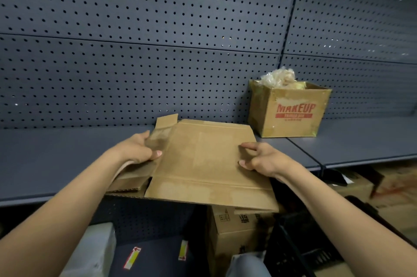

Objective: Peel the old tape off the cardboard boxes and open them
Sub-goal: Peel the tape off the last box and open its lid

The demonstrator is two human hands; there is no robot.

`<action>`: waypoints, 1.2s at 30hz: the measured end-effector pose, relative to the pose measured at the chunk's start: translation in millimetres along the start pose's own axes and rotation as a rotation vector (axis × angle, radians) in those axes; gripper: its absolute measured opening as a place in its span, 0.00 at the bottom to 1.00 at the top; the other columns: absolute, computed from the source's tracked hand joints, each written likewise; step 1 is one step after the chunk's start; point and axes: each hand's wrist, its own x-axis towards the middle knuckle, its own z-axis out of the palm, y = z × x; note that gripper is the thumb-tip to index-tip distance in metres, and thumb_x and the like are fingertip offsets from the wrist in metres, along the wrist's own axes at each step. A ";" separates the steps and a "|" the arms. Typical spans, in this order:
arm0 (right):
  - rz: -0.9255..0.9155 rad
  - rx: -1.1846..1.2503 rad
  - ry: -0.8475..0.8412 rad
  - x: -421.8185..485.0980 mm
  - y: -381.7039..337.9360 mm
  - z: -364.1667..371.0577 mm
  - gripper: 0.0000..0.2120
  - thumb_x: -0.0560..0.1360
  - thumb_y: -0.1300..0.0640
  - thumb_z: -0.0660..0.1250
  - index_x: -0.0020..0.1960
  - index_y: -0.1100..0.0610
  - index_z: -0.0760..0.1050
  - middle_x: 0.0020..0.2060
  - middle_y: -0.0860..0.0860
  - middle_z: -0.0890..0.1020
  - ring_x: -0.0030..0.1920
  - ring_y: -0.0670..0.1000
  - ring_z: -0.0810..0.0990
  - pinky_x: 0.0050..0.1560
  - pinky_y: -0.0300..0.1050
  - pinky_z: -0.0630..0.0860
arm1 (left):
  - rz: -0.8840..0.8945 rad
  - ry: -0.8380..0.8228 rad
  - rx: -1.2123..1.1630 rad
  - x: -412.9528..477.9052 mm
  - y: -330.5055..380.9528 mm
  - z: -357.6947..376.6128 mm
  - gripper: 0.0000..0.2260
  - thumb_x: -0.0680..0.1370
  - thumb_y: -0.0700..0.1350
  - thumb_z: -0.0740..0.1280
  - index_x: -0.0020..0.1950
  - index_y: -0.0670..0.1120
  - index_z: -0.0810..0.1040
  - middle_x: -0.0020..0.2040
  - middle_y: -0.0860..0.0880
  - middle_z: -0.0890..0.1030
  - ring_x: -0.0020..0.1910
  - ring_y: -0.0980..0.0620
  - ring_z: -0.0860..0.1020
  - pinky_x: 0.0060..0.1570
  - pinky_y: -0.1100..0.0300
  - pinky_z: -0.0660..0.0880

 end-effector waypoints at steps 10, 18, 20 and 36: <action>-0.198 0.169 0.191 -72.0 23.1 -42.1 0.36 0.77 0.64 0.70 0.80 0.50 0.58 0.76 0.44 0.63 0.76 0.46 0.60 0.77 0.44 0.58 | 0.056 -0.126 -0.562 -42.7 33.0 11.5 0.46 0.68 0.48 0.78 0.80 0.53 0.56 0.72 0.45 0.71 0.60 0.45 0.74 0.59 0.45 0.71; 0.223 -0.122 0.139 -171.4 77.8 -103.9 0.47 0.76 0.53 0.72 0.78 0.34 0.40 0.77 0.52 0.60 0.67 0.55 0.70 0.53 0.45 0.76 | 0.336 -0.291 -0.502 -89.1 100.4 71.0 0.49 0.59 0.60 0.81 0.76 0.63 0.63 0.74 0.46 0.69 0.70 0.45 0.70 0.63 0.52 0.69; 0.309 -0.162 0.142 -194.5 102.9 -115.2 0.50 0.76 0.51 0.72 0.77 0.32 0.36 0.78 0.54 0.59 0.64 0.55 0.72 0.55 0.50 0.80 | 0.413 -0.333 -0.489 -95.1 122.3 99.6 0.42 0.65 0.55 0.77 0.77 0.63 0.63 0.75 0.48 0.67 0.74 0.47 0.64 0.65 0.53 0.66; 0.756 0.008 0.284 -300.5 303.5 -113.2 0.47 0.75 0.49 0.72 0.79 0.36 0.41 0.74 0.54 0.65 0.59 0.56 0.77 0.53 0.54 0.82 | 0.739 -0.651 -0.197 -104.6 212.3 357.3 0.24 0.81 0.51 0.65 0.77 0.58 0.64 0.75 0.55 0.67 0.66 0.63 0.63 0.56 0.74 0.62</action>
